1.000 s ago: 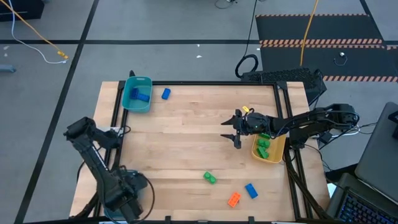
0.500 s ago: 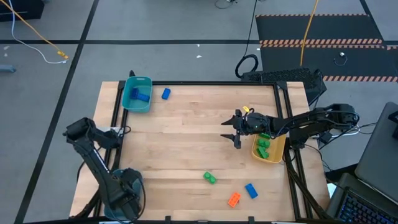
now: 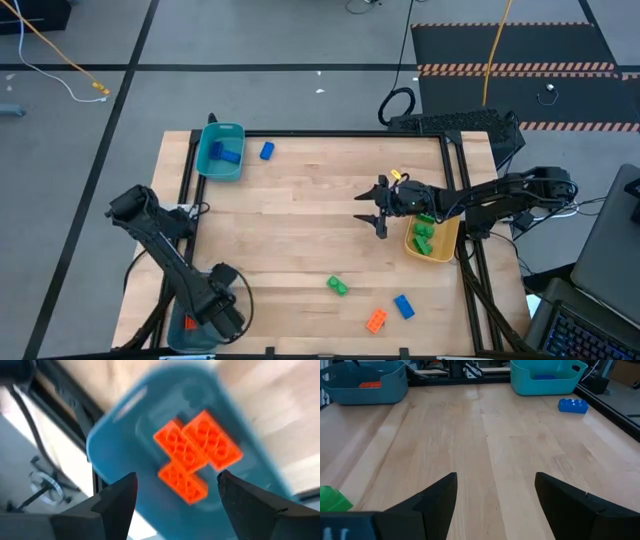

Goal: Sort & place blocks by color
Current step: Put the blue game piece into the light blue bin

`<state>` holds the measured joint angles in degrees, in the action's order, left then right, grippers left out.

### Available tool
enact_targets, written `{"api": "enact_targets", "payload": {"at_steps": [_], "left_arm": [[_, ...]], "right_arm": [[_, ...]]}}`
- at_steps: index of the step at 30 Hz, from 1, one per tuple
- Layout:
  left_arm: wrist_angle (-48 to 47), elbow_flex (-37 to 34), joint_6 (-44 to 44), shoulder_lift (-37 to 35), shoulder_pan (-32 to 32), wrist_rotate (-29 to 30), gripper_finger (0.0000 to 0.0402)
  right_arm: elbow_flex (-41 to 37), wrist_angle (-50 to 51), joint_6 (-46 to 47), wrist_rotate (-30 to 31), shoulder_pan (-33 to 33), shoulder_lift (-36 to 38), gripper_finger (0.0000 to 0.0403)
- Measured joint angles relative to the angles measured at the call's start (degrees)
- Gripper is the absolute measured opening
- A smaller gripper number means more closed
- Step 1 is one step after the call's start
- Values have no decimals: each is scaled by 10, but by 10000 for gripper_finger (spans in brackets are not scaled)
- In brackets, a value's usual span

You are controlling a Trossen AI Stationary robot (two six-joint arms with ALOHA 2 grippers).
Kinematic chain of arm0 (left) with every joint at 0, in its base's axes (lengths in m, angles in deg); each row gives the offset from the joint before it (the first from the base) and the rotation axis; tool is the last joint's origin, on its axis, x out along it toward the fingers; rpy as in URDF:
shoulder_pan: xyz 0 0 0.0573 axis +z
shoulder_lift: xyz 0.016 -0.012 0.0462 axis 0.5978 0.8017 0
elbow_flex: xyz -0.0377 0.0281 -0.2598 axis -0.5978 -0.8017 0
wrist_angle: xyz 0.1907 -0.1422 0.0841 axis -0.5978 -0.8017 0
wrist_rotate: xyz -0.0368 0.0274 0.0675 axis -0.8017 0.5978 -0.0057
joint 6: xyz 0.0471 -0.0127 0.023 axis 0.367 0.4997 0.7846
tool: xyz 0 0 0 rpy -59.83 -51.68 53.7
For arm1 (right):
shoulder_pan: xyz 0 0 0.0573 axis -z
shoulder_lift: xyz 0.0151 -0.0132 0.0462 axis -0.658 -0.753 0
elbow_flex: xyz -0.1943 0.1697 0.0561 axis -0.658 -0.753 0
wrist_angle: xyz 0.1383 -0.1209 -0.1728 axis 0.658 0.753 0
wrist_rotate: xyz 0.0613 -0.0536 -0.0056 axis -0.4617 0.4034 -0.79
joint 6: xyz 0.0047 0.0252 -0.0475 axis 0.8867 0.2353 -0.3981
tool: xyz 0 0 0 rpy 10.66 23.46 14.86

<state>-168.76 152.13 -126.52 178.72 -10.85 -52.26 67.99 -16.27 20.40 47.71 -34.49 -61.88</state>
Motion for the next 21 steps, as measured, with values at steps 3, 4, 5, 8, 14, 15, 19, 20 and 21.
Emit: {"api": "enact_targets", "payload": {"at_steps": [3, 4, 5, 8, 14, 15, 19, 20, 21], "left_arm": [[0, 0, 14, -11, 23, 68, 268], [1, 0, 21, -15, 31, 93, 264], [2, 0, 29, -19, 40, 117, 261], [19, 0, 65, -28, 66, 178, 249], [94, 0, 208, -31, 134, 270, 230], [108, 0, 235, -31, 147, 288, 227], [177, 0, 344, -31, 197, 365, 215], [200, 0, 376, -31, 208, 377, 212], [227, 0, 412, -31, 218, 385, 209]], "right_arm": [[0, -7, -6, 0, 0, 0, 263], [0, -9, -8, 0, 0, 0, 263], [0, -7, -8, 0, 0, 3, 263], [6, 16, 13, 1, 0, 16, 263], [36, 114, 18, 2, 0, 53, 263], [42, 125, 16, 2, 0, 58, 263], [76, 195, 5, 2, 0, 75, 263], [88, 220, 4, 2, 0, 78, 263], [100, 248, 4, 2, 0, 82, 263]]}}
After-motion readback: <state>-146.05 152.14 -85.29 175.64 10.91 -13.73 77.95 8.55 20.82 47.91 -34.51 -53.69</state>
